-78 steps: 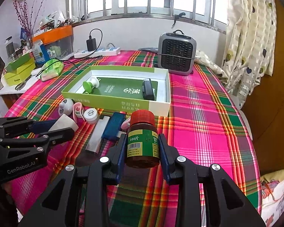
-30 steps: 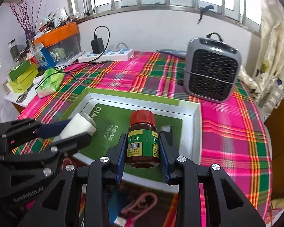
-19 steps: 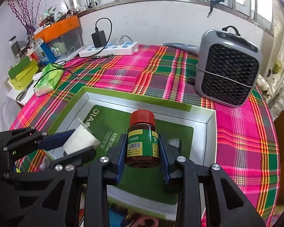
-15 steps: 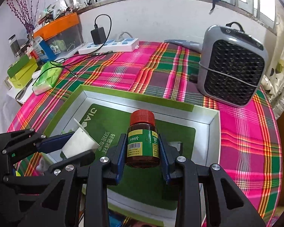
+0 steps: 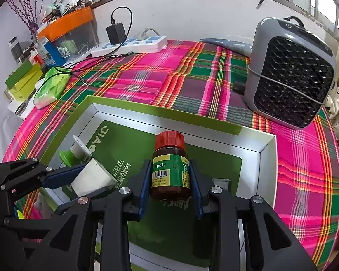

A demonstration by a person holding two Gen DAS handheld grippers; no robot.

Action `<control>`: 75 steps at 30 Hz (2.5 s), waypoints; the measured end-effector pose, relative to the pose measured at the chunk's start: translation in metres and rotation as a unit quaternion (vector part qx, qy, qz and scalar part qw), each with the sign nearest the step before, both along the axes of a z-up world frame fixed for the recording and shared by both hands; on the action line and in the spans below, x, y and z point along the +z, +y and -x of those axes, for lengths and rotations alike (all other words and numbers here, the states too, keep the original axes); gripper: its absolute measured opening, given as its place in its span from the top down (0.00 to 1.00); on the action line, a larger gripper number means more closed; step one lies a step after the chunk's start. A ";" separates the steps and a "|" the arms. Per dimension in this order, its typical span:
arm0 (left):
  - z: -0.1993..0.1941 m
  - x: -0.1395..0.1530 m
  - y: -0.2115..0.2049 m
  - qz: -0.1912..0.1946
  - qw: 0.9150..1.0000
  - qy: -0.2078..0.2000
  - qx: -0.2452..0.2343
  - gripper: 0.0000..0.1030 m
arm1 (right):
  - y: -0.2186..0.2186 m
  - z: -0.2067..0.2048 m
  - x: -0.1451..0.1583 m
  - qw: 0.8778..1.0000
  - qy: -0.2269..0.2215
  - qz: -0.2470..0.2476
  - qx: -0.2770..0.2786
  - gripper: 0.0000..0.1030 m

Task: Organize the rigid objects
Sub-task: 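Lower the bottle and charger onto the tray and open both tools, then lift both tools out of the tray toward the loose items beside it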

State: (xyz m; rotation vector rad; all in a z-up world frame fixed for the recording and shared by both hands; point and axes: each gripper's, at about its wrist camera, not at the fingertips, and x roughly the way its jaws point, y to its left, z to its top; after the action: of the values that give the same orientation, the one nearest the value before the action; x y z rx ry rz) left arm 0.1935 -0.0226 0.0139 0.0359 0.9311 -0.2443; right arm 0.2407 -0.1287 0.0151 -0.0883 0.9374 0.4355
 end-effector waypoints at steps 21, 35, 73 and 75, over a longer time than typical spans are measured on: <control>-0.002 -0.002 -0.001 -0.001 1.000 0.002 0.003 0.67 | 0.001 -0.002 -0.004 1.000 0.002 -0.007 0.001 0.67; 0.008 0.006 0.000 -0.005 1.000 -0.010 0.006 0.63 | -0.003 0.004 0.001 1.000 0.002 -0.025 -0.010 0.60; 0.092 0.042 0.028 0.006 0.997 -0.053 0.046 0.63 | -0.031 0.095 0.037 0.996 -0.051 -0.049 -0.061 0.60; 0.096 0.042 0.033 0.010 0.997 -0.053 0.051 0.63 | -0.035 0.100 0.037 0.995 -0.052 -0.054 -0.069 0.60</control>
State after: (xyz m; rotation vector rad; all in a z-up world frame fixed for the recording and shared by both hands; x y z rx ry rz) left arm 0.0978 0.0108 0.0560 -0.0171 0.8213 -0.1551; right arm 0.1402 -0.1640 0.0522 0.0526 0.8107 0.3500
